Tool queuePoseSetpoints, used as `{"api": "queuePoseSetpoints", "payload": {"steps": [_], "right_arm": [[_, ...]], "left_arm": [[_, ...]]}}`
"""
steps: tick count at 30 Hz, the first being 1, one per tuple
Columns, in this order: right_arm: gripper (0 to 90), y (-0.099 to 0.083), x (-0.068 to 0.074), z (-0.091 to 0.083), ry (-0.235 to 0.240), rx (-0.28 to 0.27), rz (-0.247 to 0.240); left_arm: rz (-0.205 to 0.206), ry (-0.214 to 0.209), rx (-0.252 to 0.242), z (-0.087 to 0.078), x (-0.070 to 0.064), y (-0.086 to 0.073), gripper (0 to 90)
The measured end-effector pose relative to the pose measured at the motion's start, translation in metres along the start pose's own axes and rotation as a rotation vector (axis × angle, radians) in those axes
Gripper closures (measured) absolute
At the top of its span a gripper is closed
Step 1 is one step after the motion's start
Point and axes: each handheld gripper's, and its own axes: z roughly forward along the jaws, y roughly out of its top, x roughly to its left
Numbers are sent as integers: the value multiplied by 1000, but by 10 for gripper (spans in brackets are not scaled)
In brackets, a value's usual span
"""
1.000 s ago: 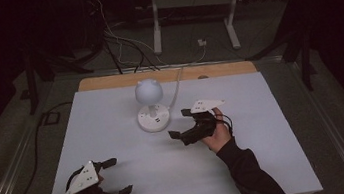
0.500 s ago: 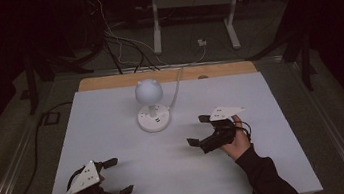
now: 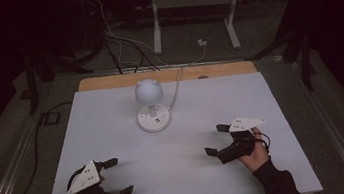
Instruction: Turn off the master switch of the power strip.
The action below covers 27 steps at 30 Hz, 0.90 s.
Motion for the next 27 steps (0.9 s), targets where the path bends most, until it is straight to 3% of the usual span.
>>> {"api": "queuePoseSetpoints", "payload": {"steps": [10,17,22,27], "right_arm": [[0,-30,-2,-31,-57,32,55],[0,-48,-1,-55,-143,62,71],[0,-61,-1,-64,-197,102,94],[0,-68,-1,-66,-213,112,110]], "left_arm": [[3,-1,5,1,0,0,3],[3,1,5,1,0,0,4],[5,0,12,2,-1,0,4],[8,4,8,0,-1,1,4]]}}
